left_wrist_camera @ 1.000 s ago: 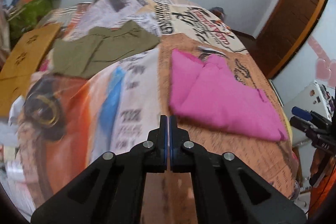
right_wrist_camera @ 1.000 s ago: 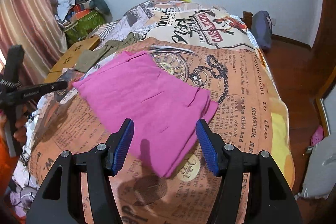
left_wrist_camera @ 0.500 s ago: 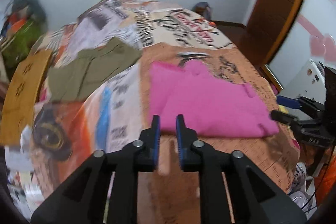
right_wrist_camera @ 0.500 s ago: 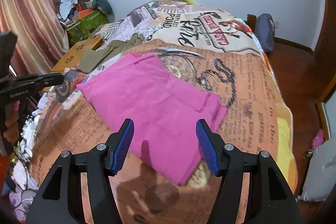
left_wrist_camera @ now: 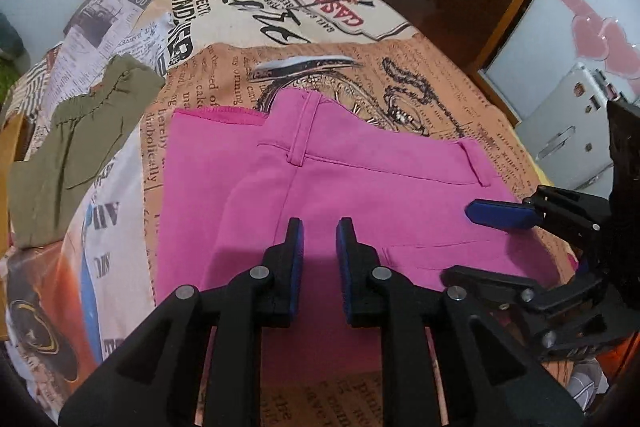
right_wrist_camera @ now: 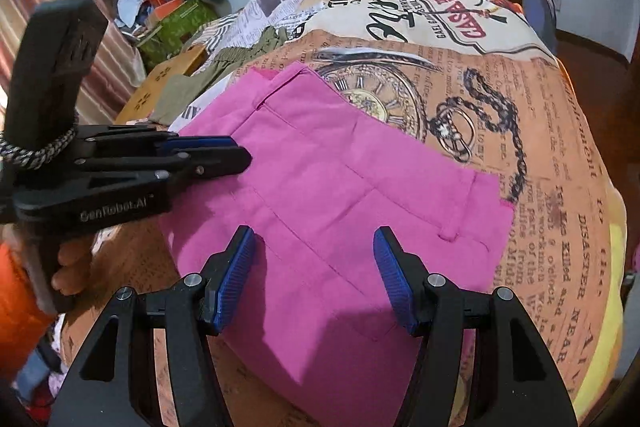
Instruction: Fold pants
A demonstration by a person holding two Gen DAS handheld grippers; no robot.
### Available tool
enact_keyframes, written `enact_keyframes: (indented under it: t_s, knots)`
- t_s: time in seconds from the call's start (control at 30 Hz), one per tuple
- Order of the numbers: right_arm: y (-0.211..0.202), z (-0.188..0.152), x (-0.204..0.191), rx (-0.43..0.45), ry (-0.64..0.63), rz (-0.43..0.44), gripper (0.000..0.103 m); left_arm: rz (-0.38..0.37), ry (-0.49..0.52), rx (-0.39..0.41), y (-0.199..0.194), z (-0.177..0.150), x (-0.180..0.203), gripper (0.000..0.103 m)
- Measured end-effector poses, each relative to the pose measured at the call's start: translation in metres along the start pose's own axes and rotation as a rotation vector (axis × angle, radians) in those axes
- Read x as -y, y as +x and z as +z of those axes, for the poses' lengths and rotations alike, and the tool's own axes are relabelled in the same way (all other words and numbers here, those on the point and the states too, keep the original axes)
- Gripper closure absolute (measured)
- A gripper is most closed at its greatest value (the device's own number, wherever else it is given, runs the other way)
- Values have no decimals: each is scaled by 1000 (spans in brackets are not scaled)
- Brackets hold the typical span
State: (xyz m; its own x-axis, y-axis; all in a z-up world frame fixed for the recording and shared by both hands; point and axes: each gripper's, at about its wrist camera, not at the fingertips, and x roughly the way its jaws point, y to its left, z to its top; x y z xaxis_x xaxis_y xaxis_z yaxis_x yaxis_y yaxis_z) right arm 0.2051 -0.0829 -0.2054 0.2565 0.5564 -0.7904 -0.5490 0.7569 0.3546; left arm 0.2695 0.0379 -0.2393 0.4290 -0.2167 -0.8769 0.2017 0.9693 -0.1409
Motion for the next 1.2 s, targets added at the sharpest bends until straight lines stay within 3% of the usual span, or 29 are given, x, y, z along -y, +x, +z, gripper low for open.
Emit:
enact_keyframes:
  t_s: [0.23,0.3,0.37,0.5,0.73,0.83,0.97,1.2]
  knots:
    - [-32,-33,8,6,-12,-75,45,30,22,21,-21,-20,-3,85]
    - [-42,-40,13,19,14,-77,45,59,15,31,-28,-27,-6,76]
    - [-51,-47,20,21,39,-89,45,131,-10,50,-34,-33,-12,52]
    - [-61,-60,30,18,79,-93,45,135,-86,32,-45,-51,-34,51]
    - [-76,-66,36,30,98,-167,45,193,-101,20,-61,-66,-53,48]
    - [-86,-63,41,63,138,-155,45,164,-122,18,-68,-61,-60,47]
    - [-88,-52,44,94,146,-163,45,129,-130,40,-71,-45,-62,39]
    - [-61,-37,56,73,194,-118,45,54,-114,44,-51,-13,-50,32]
